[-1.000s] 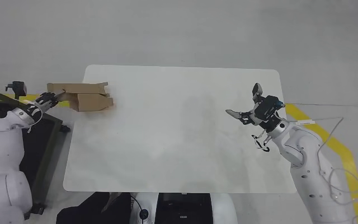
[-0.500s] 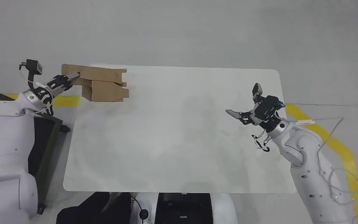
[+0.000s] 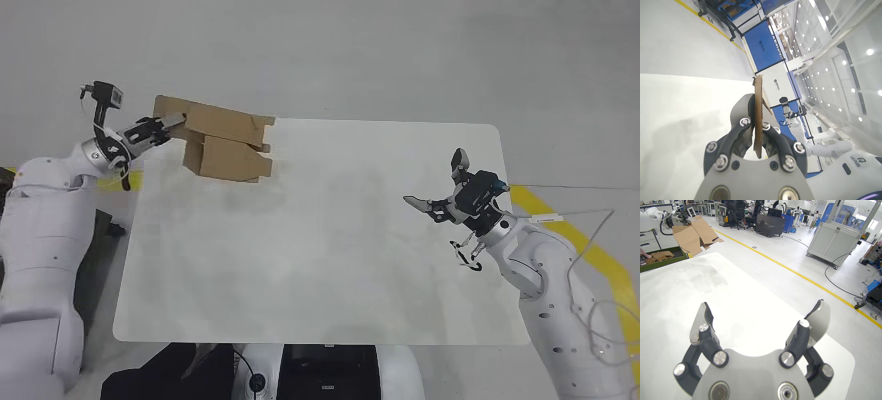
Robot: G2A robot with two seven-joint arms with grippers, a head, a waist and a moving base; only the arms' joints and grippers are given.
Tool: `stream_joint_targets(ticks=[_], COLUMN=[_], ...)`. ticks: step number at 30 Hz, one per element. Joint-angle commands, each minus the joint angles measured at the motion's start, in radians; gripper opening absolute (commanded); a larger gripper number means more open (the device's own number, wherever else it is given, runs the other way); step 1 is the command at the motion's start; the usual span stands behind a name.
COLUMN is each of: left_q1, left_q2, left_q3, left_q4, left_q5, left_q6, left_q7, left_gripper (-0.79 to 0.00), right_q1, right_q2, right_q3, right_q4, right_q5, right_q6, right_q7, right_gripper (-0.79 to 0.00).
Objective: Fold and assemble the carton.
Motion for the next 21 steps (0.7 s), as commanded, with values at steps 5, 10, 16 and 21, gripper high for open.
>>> stream_joint_targets(ticks=[5, 10, 16, 21], left_q1=[0.024, 0.048, 0.074, 0.067], left_q2=[-0.015, -0.028, -0.039, -0.053], left_q3=[0.058, 0.113, 0.169, 0.241], left_q4=[-0.131, -0.262, -0.389, -0.445], left_q5=[0.014, 0.046, 0.09, 0.145], left_q6=[0.019, 0.04, 0.067, 0.109], left_q7=[0.039, 0.077, 0.112, 0.115], left_gripper=[-0.785, -0.785, -0.785, -0.785], right_q1=[0.0, 0.0, 0.0, 0.0], right_q2=[0.0, 0.0, 0.0, 0.0], right_q3=[0.0, 0.0, 0.0, 0.0], right_q4=[0.0, 0.0, 0.0, 0.0], right_q5=[0.0, 0.0, 0.0, 0.0], right_q6=[0.0, 0.0, 0.0, 0.0], right_q7=[0.0, 0.0, 0.0, 0.0], right_gripper=[0.0, 0.0, 0.0, 0.0])
